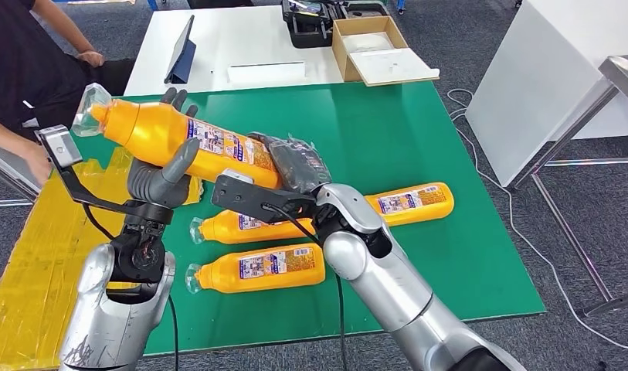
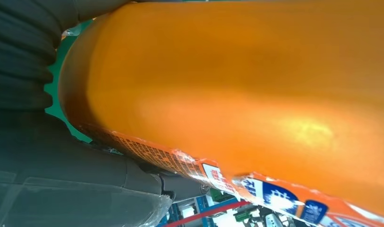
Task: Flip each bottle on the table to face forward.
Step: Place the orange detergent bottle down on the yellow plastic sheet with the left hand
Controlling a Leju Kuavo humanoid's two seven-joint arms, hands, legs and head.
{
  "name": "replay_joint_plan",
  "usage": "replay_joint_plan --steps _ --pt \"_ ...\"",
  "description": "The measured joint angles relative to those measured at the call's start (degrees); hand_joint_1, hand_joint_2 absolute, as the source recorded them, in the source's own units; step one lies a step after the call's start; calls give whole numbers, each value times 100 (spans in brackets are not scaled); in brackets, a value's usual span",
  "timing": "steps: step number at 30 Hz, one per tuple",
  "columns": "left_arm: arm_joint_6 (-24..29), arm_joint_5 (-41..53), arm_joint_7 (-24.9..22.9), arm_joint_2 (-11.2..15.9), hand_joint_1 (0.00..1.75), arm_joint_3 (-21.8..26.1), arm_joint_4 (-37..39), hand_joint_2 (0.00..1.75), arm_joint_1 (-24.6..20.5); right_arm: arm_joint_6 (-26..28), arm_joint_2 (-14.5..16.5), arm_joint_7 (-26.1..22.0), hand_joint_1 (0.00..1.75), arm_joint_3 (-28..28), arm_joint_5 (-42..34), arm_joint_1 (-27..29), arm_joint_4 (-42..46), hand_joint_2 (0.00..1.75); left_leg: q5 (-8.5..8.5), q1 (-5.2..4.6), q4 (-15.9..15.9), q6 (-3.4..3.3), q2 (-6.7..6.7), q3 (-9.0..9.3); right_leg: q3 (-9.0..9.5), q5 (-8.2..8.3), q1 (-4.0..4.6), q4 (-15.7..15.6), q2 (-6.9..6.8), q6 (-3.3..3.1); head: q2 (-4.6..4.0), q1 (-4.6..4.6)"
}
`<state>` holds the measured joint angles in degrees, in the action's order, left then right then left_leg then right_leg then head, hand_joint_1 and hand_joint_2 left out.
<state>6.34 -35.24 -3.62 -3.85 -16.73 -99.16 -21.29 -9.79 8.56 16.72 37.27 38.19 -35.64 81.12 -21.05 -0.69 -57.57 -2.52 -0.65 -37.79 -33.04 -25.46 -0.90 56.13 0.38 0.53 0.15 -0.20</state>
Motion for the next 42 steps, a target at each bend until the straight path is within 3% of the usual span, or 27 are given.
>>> replay_joint_plan --steps 3,4,7,8,33,35,37,39,42 --pt "76 38 10 0 0 -19 1 175 -1 -7 46 3 175 34 13 -1 -16 175 0 0 0 0 1 0 -1 0 0 0 0 0 0 -1" --pt "103 49 15 -1 16 -36 3 175 -1 -8 61 4 175 44 13 -1 -21 175 0 0 0 0 1 0 -1 0 0 0 0 0 0 -1" --pt "169 26 32 -3 146 -118 24 175 0 -3 83 16 175 80 -29 -11 -25 175 0 1 0 0 0 0 -1 0 0 0 0 0 0 -2" --pt "187 11 45 -7 174 -149 32 175 -1 1 84 25 175 87 -61 -15 -25 175 0 2 0 0 0 0 -1 0 0 0 0 0 0 -1" --pt "328 -46 522 -140 175 -449 155 175 100 309 -220 -76 175 198 -457 58 -235 175 0 2 -1 0 2 1 -3 0 -1 -1 1 0 0 -1" --pt "354 -56 555 -140 175 -461 155 175 137 337 -248 -88 93 224 -460 79 -254 175 0 2 0 0 2 1 -3 0 -1 -1 1 0 0 -1" --pt "372 -60 584 -140 175 -466 150 175 169 359 -284 -92 6 248 -466 91 -274 87 0 2 0 0 2 0 -3 0 -1 -1 1 0 0 -1" --pt "386 -54 619 -131 175 -447 103 175 202 403 -343 -124 0 267 -497 116 -292 0 0 2 0 0 2 0 -2 0 -1 -1 1 0 0 -1" --pt "370 -15 678 -80 175 -293 -68 175 236 451 -471 -198 0 233 -671 196 -301 0 0 1 0 0 0 0 -2 0 -1 -1 0 0 0 -2"
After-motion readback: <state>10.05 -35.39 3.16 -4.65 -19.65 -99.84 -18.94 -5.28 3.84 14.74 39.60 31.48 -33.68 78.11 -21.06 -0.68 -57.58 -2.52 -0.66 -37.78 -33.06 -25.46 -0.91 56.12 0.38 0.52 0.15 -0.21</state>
